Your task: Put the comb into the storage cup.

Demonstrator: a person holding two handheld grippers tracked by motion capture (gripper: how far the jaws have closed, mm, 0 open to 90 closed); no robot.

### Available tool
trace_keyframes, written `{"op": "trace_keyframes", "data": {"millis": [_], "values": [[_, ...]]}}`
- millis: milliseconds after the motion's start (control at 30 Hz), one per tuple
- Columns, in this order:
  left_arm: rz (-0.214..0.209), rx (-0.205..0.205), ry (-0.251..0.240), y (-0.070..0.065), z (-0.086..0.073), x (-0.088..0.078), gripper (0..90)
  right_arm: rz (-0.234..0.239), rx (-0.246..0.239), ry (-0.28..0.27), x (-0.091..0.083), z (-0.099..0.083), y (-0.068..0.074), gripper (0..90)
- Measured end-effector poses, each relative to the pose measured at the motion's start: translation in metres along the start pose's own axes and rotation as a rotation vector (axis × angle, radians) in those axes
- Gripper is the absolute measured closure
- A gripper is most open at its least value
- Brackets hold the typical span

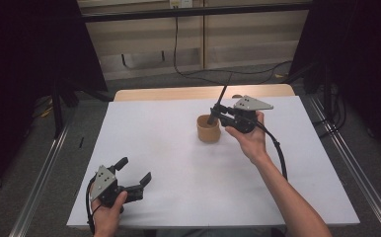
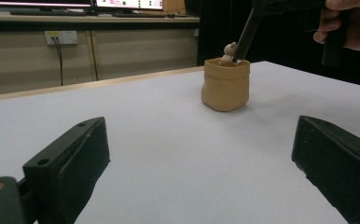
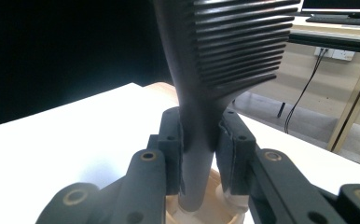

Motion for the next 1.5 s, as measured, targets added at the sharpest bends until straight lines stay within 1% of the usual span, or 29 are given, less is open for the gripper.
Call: {"op": "trace_keyframes", "data": {"millis": [33,133,167,233,267,300,333,367,433,467,533,600,667,800,867,967,1033,1100,1133,1167,1267,1300,1433,1500], "values": [[0.008,0.008,0.001,0.0,0.0,0.0,4.1,0.0,-0.002,0.001,0.0,-0.001,0.0,73.2],[0.01,0.018,0.004,0.002,0.0,0.0,4.1,0.002,-0.003,0.007,0.001,-0.004,0.002,73.2],[0.012,0.013,-0.001,0.002,0.001,0.0,4.1,0.002,-0.01,0.009,0.001,-0.005,0.002,73.2],[0.012,0.006,-0.004,0.002,0.001,0.0,4.1,0.005,-0.009,0.017,0.002,-0.008,0.003,73.2],[0.015,0.008,0.0,0.003,0.001,-0.001,4.1,0.008,-0.012,0.019,0.003,-0.008,0.003,73.2],[0.01,0.0,-0.002,0.002,0.001,-0.001,4.1,0.01,-0.01,0.018,0.004,-0.009,0.004,73.2],[-0.003,-0.021,0.002,0.0,0.0,-0.001,4.0,0.014,-0.016,0.021,0.004,-0.009,0.006,73.2],[-0.005,-0.023,0.01,0.0,-0.001,-0.001,3.9,0.012,-0.02,0.025,0.005,-0.01,0.007,73.2],[0.004,0.008,0.001,0.0,0.001,-0.001,3.9,0.015,-0.014,0.021,0.007,-0.01,0.009,73.2],[0.003,0.015,0.002,0.0,0.001,-0.001,3.9,0.019,-0.016,0.027,0.007,-0.011,0.009,73.2],[0.004,0.004,0.0,0.0,0.001,0.0,3.9,0.02,-0.017,0.023,0.008,-0.011,0.01,73.2],[0.012,0.018,0.004,0.003,0.001,0.0,3.9,0.023,-0.018,0.026,0.008,-0.012,0.011,73.2],[0.013,0.009,0.001,0.003,0.001,0.0,3.9,0.023,-0.022,0.032,0.009,-0.013,0.011,73.2],[0.024,0.01,-0.006,0.005,0.002,0.0,3.8,0.021,-0.019,0.037,0.007,-0.016,0.009,73.2],[0.027,-0.001,-0.009,0.006,0.002,0.001,3.6,0.019,-0.019,0.032,0.007,-0.017,0.009,73.2],[0.027,0.005,-0.003,0.006,0.001,0.001,3.6,0.02,-0.015,0.04,0.007,-0.021,0.01,73.2],[0.025,0.006,-0.003,0.006,0.001,0.002,3.6,0.018,-0.003,0.034,0.007,-0.023,0.01,73.2],[0.025,0.013,-0.002,0.006,0.002,0.002,3.6,0.017,0.0,0.031,0.007,-0.024,0.01,73.2],[0.027,0.006,-0.002,0.006,0.001,0.002,3.6,0.017,-0.001,0.032,0.008,-0.024,0.01,73.2],[0.026,0.009,-0.002,0.006,0.001,0.002,3.6,0.015,-0.001,0.034,0.008,-0.024,0.01,73.2],[0.04,0.022,-0.007,0.007,0.003,0.001,3.5,0.012,0.001,0.038,0.009,-0.026,0.01,73.2],[0.039,0.016,-0.01,0.007,0.003,0.001,3.5,0.006,0.004,0.04,0.01,-0.027,0.009,73.2],[0.034,0.008,-0.008,0.007,0.002,0.002,3.4,0.007,0.012,0.045,0.011,-0.03,0.009,73.2],[0.034,0.011,-0.008,0.007,0.003,0.002,3.5,0.006,0.012,0.044,0.012,-0.031,0.01,73.2]]}}
Point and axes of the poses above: each handheld gripper's, and its own axes: x roughly forward along the jaws, z roughly out of its top, y roughly to its left, the point moved 8 cm from there along x, roughly forward along the jaws, and after that the axes turned 15 degrees about -x, right-handed, at the moved point
